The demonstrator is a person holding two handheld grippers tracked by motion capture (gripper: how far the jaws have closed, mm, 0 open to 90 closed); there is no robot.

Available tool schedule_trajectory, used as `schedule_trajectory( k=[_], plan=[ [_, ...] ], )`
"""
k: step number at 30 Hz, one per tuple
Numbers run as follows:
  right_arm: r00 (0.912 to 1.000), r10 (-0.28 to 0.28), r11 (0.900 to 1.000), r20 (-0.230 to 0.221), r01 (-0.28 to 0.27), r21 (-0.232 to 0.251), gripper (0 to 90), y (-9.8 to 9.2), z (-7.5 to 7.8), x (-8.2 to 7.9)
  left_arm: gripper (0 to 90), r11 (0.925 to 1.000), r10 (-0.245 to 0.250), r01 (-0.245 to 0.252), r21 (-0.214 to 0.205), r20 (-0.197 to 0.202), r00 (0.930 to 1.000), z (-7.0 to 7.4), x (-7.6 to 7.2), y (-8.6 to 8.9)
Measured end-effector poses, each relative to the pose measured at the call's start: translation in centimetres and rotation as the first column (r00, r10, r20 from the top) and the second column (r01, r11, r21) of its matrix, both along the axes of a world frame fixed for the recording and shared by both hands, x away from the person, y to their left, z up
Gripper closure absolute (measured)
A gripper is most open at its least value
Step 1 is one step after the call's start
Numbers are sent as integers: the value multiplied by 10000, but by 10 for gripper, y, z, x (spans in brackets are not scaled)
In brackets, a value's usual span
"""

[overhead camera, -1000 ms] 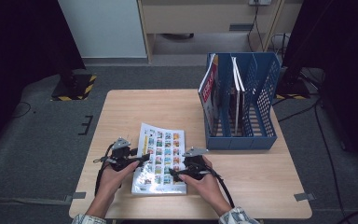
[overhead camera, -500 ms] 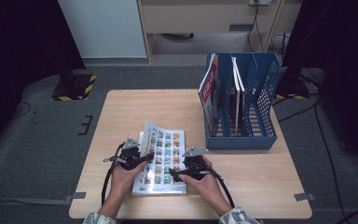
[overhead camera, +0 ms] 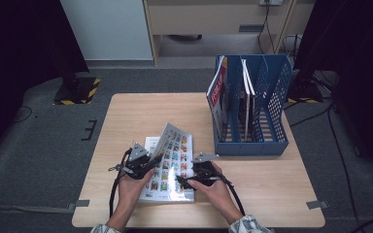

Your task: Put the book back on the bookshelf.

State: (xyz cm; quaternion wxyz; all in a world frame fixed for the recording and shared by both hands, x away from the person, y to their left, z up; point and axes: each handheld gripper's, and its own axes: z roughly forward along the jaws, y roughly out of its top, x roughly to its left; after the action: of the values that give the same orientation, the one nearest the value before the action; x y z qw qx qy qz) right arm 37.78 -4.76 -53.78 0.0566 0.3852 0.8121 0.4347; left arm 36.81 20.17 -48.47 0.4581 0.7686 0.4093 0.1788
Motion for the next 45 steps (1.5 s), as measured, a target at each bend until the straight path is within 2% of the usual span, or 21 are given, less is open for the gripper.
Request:
schedule_trajectory(
  k=[8, 9, 14, 16, 21, 27, 28, 29, 31, 33, 34, 35, 36, 37, 38, 39, 40, 41, 42, 44, 45],
  plan=[
    [9994, 31, 9983, -347, -11, 574, 70, -5, -1, 5, 852, 9981, -94, 100, -602, 102, 9999, 11, -5, 3],
    [9989, 81, 9969, -458, -44, 789, 63, -5, -1, 5, 852, 9977, -105, 114, -674, 139, 9998, 12, -6, 3],
    [9975, 319, 9923, -626, -241, 1214, 71, -6, -2, 7, 852, 9934, -384, 409, -1075, 253, 9989, 18, -9, 6],
    [9958, 446, 9889, -802, -326, 1451, 95, -6, -2, 7, 851, 9933, -414, 437, -1072, 237, 9989, 19, -9, 7],
    [9951, 549, 9879, -828, -421, 1492, 104, -3, -3, 6, 850, 9930, -371, 383, -1115, 126, 9992, 16, -6, 8],
    [9959, 486, 9891, -758, -374, 1427, 110, -3, -3, 5, 832, 9968, -213, 208, -771, -52, 9998, 9, 0, 11],
    [9957, 494, 9891, -782, -380, 1420, 111, -3, -3, 5, 824, 9995, -58, 51, -326, -207, 9998, 3, 2, 11],
    [9957, 494, 9891, -782, -380, 1420, 111, -3, -3, 5, 815, 9995, -58, 51, -326, -207, 9998, 3, 2, 11],
    [9960, 477, 9897, -754, -369, 1381, 112, -2, -3, 5, 790, 9995, 214, -205, 237, -390, 9990, -5, 7, 12],
    [9963, 444, 9904, -730, -343, 1337, 115, -2, -3, 5, 724, 9986, 424, -409, 333, -466, 9980, -7, 9, 12],
    [9965, 439, 9910, -711, -344, 1295, 115, -2, -3, 5, 682, 9950, 764, -729, 689, -496, 9958, -10, 12, 17],
    [9965, 439, 9910, -711, -344, 1295, 115, -2, -3, 5, 651, 9950, 764, -729, 689, -496, 9958, -10, 12, 17],
    [9967, 434, 9916, -687, -346, 1244, 116, -2, -2, 5, 570, 9848, 1336, -1284, 1169, -383, 9903, -13, 14, 24],
    [9968, 435, 9917, -676, -348, 1240, 116, -1, -2, 5, 492, 9848, 1336, -1284, 1169, -383, 9903, -13, 14, 24],
    [9969, 425, 9919, -659, -342, 1226, 117, -1, -2, 4, 477, 9736, 1539, -1497, 1724, -115, 9880, -14, 16, 34],
    [9969, 425, 9919, -659, -342, 1226, 117, -1, -2, 4, 450, 9736, 1539, -1497, 1724, -115, 9880, -14, 16, 34],
    [9972, 407, 9926, -623, -333, 1167, 118, 0, -2, 4, 403, 9664, 1535, -1471, 2106, -143, 9880, -15, 18, 44],
    [9972, 407, 9926, -623, -333, 1167, 118, 0, -2, 4, 380, 9664, 1535, -1471, 2106, -143, 9880, -15, 18, 44],
    [9974, 365, 9936, -622, -296, 1095, 118, 1, -2, 4, 339, 9613, 1520, -1417, 2363, -256, 9881, -19, 19, 53],
    [9976, 354, 9940, -593, -290, 1056, 117, 1, -2, 4, 286, 9646, 1540, -1342, 2269, -717, 9855, -25, 21, 61],
    [9976, 354, 9940, -593, -290, 1056, 117, 1, -2, 4, 267, 9646, 1540, -1342, 2269, -717, 9855, -25, 21, 61]
  ],
)
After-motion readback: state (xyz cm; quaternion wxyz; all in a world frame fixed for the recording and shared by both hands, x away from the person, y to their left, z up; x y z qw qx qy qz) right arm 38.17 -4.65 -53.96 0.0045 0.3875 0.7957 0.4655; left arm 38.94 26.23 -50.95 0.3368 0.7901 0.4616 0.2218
